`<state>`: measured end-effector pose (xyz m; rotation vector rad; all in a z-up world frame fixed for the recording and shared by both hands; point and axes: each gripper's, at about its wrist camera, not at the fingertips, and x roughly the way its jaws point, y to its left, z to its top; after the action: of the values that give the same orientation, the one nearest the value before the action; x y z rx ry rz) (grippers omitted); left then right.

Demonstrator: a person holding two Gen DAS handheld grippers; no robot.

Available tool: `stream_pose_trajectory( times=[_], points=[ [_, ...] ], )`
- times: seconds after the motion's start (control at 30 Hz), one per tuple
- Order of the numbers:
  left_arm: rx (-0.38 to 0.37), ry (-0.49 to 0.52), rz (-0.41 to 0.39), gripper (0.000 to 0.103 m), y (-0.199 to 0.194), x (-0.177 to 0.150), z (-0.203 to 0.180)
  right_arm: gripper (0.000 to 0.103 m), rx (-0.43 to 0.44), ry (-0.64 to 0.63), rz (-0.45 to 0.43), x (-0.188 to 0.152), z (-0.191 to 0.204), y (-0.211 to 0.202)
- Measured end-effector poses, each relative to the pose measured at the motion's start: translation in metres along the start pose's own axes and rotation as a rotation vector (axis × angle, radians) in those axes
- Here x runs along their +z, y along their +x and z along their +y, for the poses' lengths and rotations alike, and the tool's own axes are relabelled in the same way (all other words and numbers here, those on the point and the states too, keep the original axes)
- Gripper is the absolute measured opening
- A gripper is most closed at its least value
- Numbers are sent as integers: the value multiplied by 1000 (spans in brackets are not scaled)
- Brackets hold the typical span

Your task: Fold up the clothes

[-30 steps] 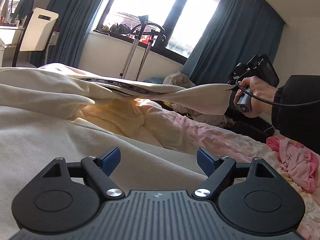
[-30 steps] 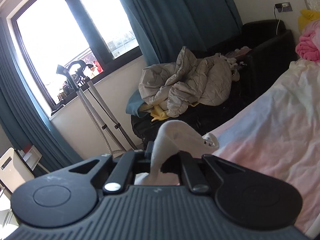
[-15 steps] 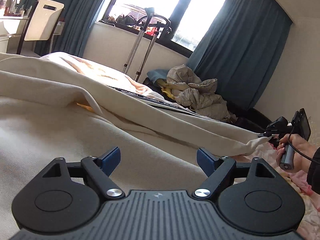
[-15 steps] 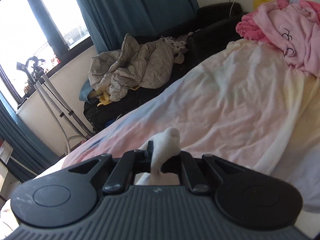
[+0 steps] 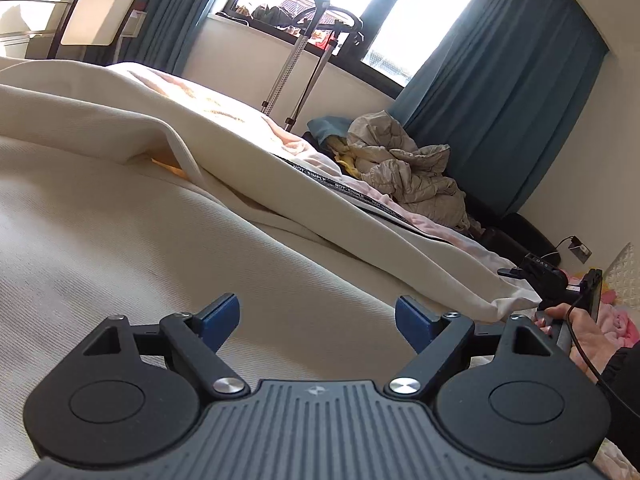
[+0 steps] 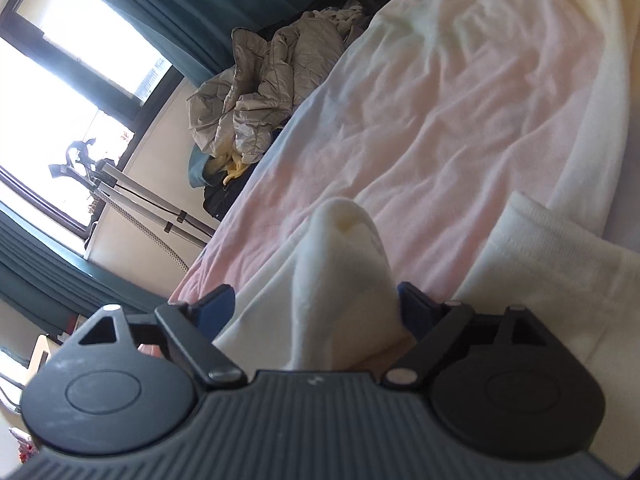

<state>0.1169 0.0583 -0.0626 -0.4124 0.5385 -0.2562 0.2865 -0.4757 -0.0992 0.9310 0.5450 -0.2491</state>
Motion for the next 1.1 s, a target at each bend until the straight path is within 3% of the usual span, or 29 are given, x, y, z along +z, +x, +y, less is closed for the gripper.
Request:
stream_pose_trajectory(
  times=[0.07, 0.23, 0.43, 0.6, 0.7, 0.73, 0.77, 0.83, 0.93, 1.03, 1.1],
  points=[
    [-6, -1, 0, 87, 0, 0, 0, 88, -57, 19, -12, 2, 11, -5],
    [-4, -5, -4, 87, -3, -1, -2, 88, -46, 56, -24, -16, 17, -38],
    [-23, -38, -7, 87, -10, -1, 2, 88, 47, 120, 41, -51, 21, -65],
    [-30, -63, -9, 89, -12, -2, 3, 86, 33, 134, 20, -40, 28, -27],
    [-21, -52, 2, 89, -5, -3, 2, 66, -17, 81, 37, -22, 32, 4],
    [-18, -47, 6, 89, -2, -3, 2, 48, -60, 67, 28, -17, 34, 11],
    [-17, -47, 11, 89, 1, -3, 3, 39, -78, 62, 14, -12, 35, 14],
    [-18, -55, 20, 89, 6, -3, 4, 7, -113, 53, -17, -3, 37, 20],
    [-24, -63, 22, 89, 10, -4, 6, 6, -87, -27, -68, 17, 59, 16],
    [-36, -56, 8, 89, 7, -4, 4, 5, 68, -103, -202, 40, 94, -7],
    [-16, -7, -54, 89, -4, -3, 1, 5, 142, -153, -261, 54, 107, -22]
  ],
)
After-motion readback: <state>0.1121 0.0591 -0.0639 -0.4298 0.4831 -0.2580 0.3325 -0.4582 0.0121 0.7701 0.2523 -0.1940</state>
